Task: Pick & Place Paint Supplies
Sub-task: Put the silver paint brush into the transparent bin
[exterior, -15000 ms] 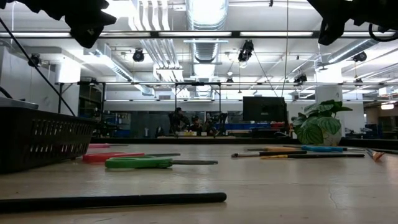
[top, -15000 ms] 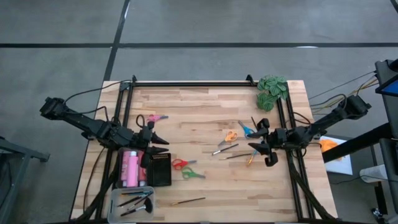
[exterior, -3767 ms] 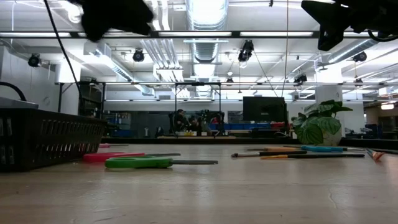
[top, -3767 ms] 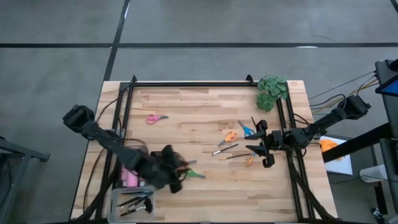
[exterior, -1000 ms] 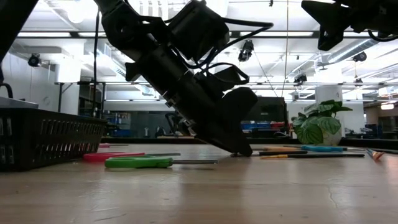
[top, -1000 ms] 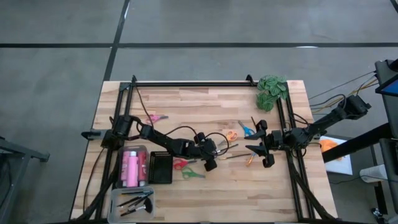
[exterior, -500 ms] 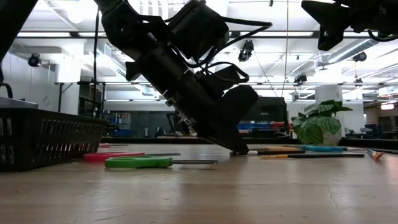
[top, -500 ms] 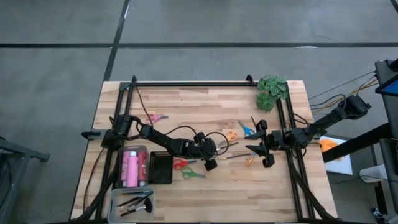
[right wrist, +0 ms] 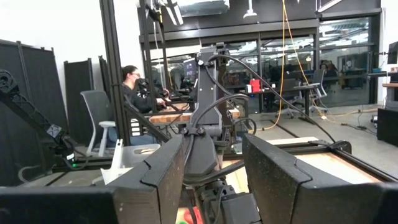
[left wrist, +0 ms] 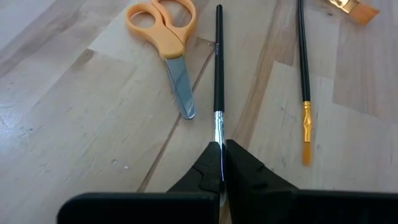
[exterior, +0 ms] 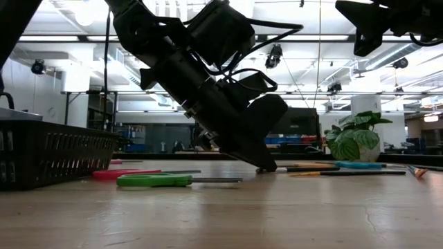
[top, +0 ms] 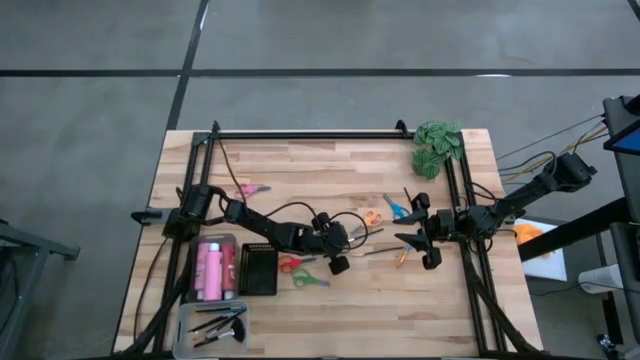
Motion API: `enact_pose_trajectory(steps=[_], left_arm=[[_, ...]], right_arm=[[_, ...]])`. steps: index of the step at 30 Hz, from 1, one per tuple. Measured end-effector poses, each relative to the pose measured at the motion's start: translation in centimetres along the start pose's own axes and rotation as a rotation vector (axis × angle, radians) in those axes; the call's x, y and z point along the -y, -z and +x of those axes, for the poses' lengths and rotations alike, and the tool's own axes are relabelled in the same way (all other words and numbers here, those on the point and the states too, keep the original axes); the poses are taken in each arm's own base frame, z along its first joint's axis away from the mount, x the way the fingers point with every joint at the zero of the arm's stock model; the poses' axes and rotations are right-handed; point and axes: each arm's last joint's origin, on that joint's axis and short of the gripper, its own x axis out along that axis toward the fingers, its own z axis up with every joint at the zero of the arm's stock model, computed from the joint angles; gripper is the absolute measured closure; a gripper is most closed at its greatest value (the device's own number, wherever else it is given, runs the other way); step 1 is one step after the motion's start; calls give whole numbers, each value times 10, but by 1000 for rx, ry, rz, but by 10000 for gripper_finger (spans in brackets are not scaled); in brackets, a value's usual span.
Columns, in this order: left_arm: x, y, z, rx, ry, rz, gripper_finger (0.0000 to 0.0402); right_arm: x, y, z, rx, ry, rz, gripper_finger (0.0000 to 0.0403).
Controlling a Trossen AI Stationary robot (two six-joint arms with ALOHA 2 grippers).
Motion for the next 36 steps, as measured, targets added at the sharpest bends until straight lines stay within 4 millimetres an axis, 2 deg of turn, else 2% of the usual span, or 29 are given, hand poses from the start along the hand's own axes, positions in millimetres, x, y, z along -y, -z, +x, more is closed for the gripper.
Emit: enact_pose_trajectory(steps=[10, 26, 31, 36], left_arm=[[1, -2, -1, 6, 21, -5, 396], [7, -16, -19, 38, 78, -11, 397], [13, -26, -36, 66, 114, -14, 397], [23, -36, -67, 67, 145, 8, 396]], right_arm=[[0, 0, 0, 0, 0, 0, 243], [0, 0, 0, 0, 0, 0, 243], [0, 0, 0, -1, 0, 0, 243], [0, 0, 0, -1, 0, -1, 243]])
